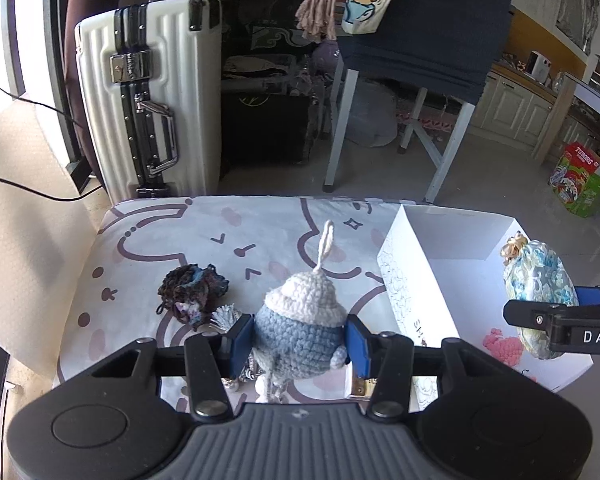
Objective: Organize objects
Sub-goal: 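Carry the pouch and doll over the white box with both tools and release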
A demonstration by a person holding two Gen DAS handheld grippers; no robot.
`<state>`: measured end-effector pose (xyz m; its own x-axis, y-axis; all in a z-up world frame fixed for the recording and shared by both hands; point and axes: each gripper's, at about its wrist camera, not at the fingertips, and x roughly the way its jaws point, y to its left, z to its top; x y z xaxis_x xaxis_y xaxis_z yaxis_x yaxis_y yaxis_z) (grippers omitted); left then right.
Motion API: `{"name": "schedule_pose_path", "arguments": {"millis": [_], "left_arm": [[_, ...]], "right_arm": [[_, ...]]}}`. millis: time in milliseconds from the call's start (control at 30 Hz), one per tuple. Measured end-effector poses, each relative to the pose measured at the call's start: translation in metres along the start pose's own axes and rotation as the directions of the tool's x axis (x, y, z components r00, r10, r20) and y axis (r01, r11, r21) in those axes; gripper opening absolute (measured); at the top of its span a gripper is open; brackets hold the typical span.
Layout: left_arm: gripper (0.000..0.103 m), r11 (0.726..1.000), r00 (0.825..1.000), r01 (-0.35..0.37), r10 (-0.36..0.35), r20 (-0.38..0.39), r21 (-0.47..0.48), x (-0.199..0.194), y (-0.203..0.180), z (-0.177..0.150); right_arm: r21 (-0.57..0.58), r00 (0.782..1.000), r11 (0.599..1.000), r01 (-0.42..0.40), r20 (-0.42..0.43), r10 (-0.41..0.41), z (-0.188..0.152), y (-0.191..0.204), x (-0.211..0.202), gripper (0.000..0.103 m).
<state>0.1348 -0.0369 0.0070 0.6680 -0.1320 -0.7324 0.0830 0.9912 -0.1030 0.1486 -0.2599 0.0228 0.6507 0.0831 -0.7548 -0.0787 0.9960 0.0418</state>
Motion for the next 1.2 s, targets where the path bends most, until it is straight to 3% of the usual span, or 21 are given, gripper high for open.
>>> {"name": "schedule_pose_path", "arguments": {"millis": [367,867,1033,1200], "left_arm": [[0.050,0.994,0.998,0.055,-0.056,0.007,0.099,0.013,-0.058,0.010],[0.050,0.972,0.984,0.175,-0.175,-0.014,0.154,0.042,-0.142,0.015],[0.050,0.960,0.977,0.210,-0.202,-0.060,0.187,0.056,-0.170,0.006],[0.050,0.942,0.955,0.280,-0.254,-0.153,0.186,0.076,-0.190,-0.008]], "right_arm": [[0.050,0.999,0.998,0.047,-0.002,-0.047,-0.002,-0.055,-0.005,0.085],[0.114,0.991,0.987,0.113,-0.087,-0.104,-0.013,-0.130,0.021,0.085],[0.137,0.988,0.983,0.119,-0.118,-0.103,-0.015,-0.145,0.033,0.085],[0.146,0.984,0.982,0.118,-0.151,-0.095,-0.020,-0.154,0.041,0.085]]}}
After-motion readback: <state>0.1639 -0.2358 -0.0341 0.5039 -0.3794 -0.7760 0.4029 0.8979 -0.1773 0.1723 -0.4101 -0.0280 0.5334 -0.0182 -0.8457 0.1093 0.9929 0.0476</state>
